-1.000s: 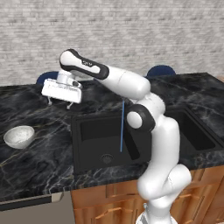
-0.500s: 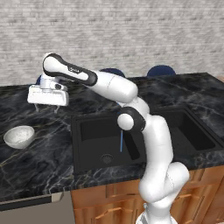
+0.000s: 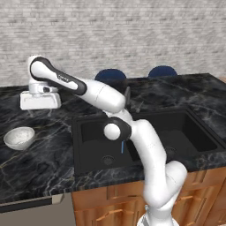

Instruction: Rinse each bowl for a few seconds and place them down in the sink or on the counter.

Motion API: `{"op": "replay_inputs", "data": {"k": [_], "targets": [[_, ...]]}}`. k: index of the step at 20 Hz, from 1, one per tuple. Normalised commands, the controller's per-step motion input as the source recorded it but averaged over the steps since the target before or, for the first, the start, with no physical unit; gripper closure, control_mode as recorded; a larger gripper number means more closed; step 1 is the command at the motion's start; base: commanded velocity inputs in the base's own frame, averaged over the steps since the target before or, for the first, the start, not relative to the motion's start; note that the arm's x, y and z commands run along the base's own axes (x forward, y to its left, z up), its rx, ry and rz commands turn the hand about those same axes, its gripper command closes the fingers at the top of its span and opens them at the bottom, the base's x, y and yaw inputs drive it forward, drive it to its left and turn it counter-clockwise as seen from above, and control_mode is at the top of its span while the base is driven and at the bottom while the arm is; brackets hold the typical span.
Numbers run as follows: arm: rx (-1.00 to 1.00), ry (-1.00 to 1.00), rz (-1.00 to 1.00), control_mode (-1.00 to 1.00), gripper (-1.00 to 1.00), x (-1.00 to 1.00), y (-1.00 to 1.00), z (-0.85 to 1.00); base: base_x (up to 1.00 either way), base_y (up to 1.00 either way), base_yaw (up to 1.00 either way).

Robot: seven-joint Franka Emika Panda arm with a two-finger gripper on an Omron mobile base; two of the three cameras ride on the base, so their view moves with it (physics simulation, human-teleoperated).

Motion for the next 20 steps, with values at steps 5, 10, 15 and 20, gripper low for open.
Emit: {"op": "replay_inputs", "data": {"k": [5, 10, 15, 20], "targets": [[0.00, -0.01, 0.01, -1.00, -1.00, 0.00, -0.02, -0.18, 0.00, 0.00, 0.00], [0.00, 0.05, 0.00, -1.00, -1.00, 0.00, -0.12, -0.07, 0.00, 0.00, 0.00], [0.02, 0.11, -0.01, -1.00, -1.00, -0.26, -0.31, 0.47, 0.00, 0.00, 0.00], [0.00, 0.15, 0.00, -1.00, -1.00, -0.53, -0.26, 0.67, 0.00, 0.00, 0.00]]}}
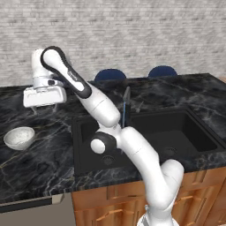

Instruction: Rinse each bowl for a few seconds and place them down in the sink or on the counter.

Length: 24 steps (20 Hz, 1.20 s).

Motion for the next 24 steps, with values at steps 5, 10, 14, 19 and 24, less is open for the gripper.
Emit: {"op": "replay_inputs", "data": {"k": [5, 10, 14, 19, 24], "targets": [[-0.03, 0.22, 0.00, -1.00, -1.00, -0.61, -0.37, 0.58, 0.00, 0.00, 0.00], [-0.28, 0.23, 0.00, -1.00, -1.00, -0.52, -0.54, 0.08, 0.00, 0.00, 0.00], [-0.41, 0.27, 0.00, -1.00, -1.00, -0.41, -0.45, 0.00, 0.00, 0.00, 0.00], [-0.38, 0.23, 0.00, -1.00, -1.00, -0.43, -0.47, -0.03, 0.00, 0.00, 0.00], [-0.22, 0.07, 0.00, -1.00, -1.00, -0.48, -0.28, 0.00, 0.00, 0.00, 0.00]]}}
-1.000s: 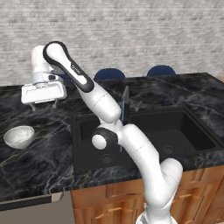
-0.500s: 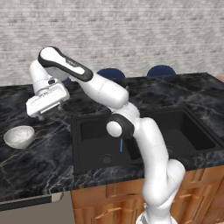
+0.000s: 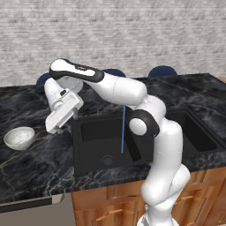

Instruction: Rinse each bowl for a few seconds and place them down in the sink or on the counter.

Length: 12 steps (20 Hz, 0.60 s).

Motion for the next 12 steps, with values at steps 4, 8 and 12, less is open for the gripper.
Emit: {"op": "replay_inputs", "data": {"k": [4, 8, 12], "targets": [[-0.17, -0.24, 0.03, -1.00, -1.00, -0.28, 0.03, 0.02, 0.00, 0.00, 0.00], [-0.20, -0.50, 0.14, -1.00, -1.00, -0.07, 0.00, 0.00, 0.00, 0.00, 0.00], [-0.16, -0.50, 0.17, -1.00, -1.00, 0.09, -0.18, -0.20, 0.00, 0.00, 0.00]]}}
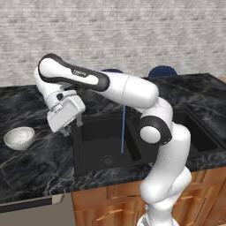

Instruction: Rinse each bowl for a few seconds and place them down in the sink or on the counter.

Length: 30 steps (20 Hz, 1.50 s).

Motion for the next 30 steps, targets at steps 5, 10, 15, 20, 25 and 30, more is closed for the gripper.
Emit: {"op": "replay_inputs", "data": {"k": [5, 10, 15, 20, 25, 30], "targets": [[-0.10, -0.40, 0.18, -1.00, -1.00, 0.28, -0.41, -0.39, 0.00, 0.00, 0.00], [0.03, -0.34, 0.21, -1.00, -1.00, 0.33, -0.41, -0.42, 0.00, 0.00, 0.00], [0.27, -0.21, 0.22, -1.00, -1.00, 0.47, -0.21, -0.33, 0.00, 0.00, 0.00], [0.45, -0.02, 0.20, -1.00, -1.00, 0.58, -0.03, -0.11, 0.00, 0.00, 0.00], [0.41, 0.00, 0.18, -1.00, -1.00, 0.40, 0.19, -0.31, 0.00, 0.00, 0.00], [0.31, -0.02, 0.15, -1.00, -1.00, 0.31, 0.50, -0.50, 0.00, 0.00, 0.00]]}}
